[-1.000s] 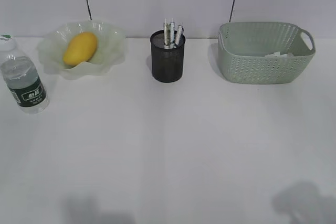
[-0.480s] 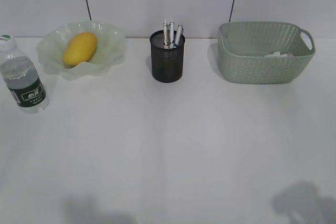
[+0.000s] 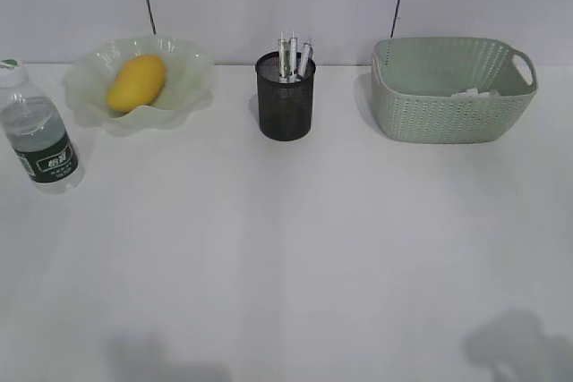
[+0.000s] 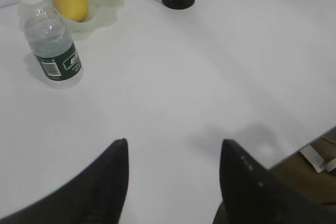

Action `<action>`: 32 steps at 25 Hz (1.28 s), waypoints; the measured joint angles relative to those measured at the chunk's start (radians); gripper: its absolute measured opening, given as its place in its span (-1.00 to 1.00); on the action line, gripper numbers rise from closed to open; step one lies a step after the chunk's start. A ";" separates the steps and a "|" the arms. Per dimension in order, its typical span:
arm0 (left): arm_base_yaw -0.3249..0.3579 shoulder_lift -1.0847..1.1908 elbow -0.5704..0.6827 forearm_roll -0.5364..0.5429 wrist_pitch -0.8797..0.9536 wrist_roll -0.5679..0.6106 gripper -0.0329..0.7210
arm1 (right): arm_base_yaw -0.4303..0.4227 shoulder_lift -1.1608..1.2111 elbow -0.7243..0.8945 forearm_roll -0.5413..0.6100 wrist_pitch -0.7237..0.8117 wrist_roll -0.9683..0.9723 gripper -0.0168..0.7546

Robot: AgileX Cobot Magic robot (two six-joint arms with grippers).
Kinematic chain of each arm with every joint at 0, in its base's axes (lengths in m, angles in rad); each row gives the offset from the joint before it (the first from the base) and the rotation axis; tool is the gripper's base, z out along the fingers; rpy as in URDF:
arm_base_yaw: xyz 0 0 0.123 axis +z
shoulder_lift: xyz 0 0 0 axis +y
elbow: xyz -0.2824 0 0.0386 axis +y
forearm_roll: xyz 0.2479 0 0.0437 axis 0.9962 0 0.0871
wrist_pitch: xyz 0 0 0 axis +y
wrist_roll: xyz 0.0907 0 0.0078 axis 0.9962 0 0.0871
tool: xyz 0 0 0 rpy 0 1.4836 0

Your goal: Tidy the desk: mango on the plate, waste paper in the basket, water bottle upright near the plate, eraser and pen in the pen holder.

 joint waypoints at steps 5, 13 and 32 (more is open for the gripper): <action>0.019 0.000 0.000 -0.001 0.000 0.000 0.22 | -0.001 0.000 0.000 0.002 0.000 -0.001 0.33; 0.218 -0.021 0.001 -0.002 -0.002 0.000 0.22 | -0.198 -0.017 0.000 0.004 0.000 -0.002 0.33; 0.523 -0.051 0.001 -0.004 -0.005 0.000 0.21 | -0.538 -0.308 0.001 0.007 0.000 -0.002 0.33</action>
